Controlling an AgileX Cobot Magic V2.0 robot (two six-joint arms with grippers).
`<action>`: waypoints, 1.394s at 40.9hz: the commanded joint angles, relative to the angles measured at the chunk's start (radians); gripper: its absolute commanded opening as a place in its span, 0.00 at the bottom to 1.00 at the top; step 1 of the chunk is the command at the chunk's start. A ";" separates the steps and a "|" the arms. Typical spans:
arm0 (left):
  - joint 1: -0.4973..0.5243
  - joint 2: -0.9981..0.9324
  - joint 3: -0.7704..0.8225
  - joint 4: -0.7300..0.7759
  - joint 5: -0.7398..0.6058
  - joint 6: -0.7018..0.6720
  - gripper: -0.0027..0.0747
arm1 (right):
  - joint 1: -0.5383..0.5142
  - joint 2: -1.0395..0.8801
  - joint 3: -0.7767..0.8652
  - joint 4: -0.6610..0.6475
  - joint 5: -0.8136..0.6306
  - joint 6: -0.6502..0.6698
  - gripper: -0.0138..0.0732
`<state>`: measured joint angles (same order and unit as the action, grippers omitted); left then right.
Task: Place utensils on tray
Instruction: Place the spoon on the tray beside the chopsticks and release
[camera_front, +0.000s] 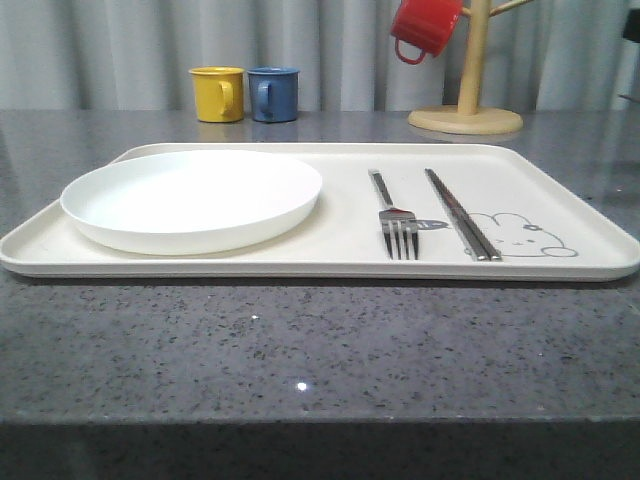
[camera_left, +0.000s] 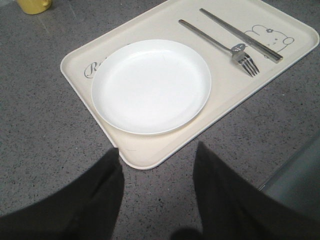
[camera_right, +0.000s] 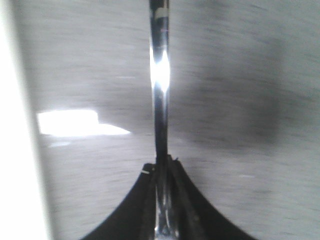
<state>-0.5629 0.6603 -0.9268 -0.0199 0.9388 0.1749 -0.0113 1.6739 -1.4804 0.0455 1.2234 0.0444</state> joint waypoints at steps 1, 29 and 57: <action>-0.007 0.001 -0.025 -0.007 -0.069 -0.008 0.44 | 0.050 -0.054 -0.034 0.090 0.111 -0.012 0.16; -0.007 0.001 -0.025 -0.007 -0.069 -0.008 0.44 | 0.199 0.083 -0.034 0.203 0.046 0.147 0.17; -0.007 0.001 -0.025 -0.007 -0.069 -0.008 0.44 | 0.202 0.018 -0.034 0.137 -0.043 0.052 0.49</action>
<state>-0.5629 0.6603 -0.9268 -0.0199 0.9388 0.1749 0.1892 1.7861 -1.4835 0.1827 1.1999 0.1456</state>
